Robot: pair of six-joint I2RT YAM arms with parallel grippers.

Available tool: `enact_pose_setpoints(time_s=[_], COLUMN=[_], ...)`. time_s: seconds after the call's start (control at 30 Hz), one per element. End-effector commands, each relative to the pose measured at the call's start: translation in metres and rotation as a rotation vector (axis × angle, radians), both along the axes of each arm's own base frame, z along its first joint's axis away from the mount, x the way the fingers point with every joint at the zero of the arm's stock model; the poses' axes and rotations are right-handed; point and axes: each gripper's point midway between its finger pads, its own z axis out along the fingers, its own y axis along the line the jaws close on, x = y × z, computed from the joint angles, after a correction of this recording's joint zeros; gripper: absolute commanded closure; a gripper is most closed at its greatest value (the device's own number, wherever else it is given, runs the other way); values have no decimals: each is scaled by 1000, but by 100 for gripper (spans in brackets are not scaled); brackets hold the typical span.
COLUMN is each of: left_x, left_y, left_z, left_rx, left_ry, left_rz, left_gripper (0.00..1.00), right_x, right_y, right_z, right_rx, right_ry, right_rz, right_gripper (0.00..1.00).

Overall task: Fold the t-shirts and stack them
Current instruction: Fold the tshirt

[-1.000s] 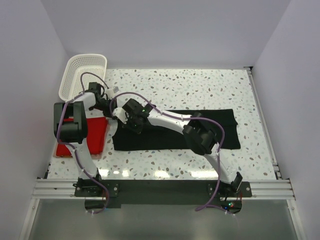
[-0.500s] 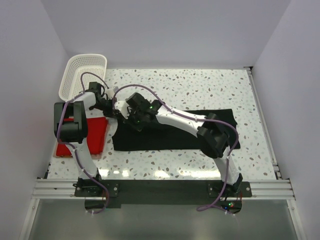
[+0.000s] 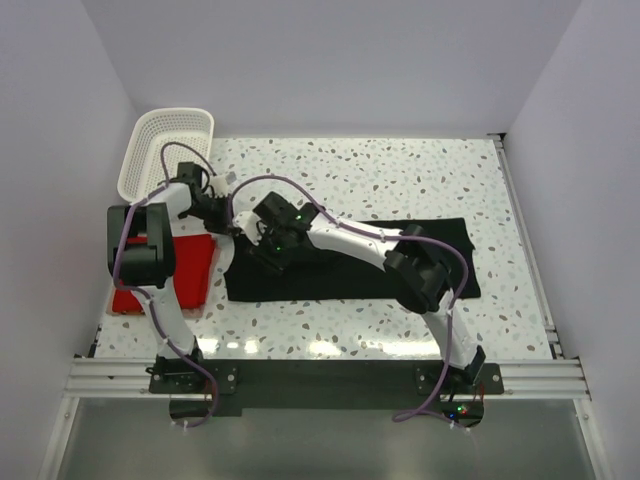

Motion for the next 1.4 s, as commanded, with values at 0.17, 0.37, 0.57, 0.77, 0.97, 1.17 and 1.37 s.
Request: enact_pose_setpoints(time_s=[0.17, 0.37, 0.57, 0.77, 0.97, 1.17, 1.37], left_x=[36, 3, -43, -68, -42, 42, 173], left_y=[34, -30, -90, -90, -65, -61, -118], left_z=[80, 75, 39, 2, -27, -40, 16], left_rx=[220, 302, 316, 382, 546, 546, 430], left_ry=[-296, -318, -226, -115, -89, -143, -476], left_rz=[11, -245, -448, -522, -486, -421, -395], left_gripper=[85, 82, 84, 85, 98, 100, 91], right_x=[70, 100, 114, 111, 80, 21, -82], right_y=[-86, -219, -343, -407, -429, -422, -319], right_z=[97, 69, 26, -20, -48, -55, 1], right_rx=[146, -55, -251, -369, -461, -451, -160], right_ry=[20, 53, 81, 143, 153, 266, 541], right_rz=[-178, -309, -447, -489, -431, -357, -38], right_gripper=[50, 52, 56, 65, 67, 66, 58])
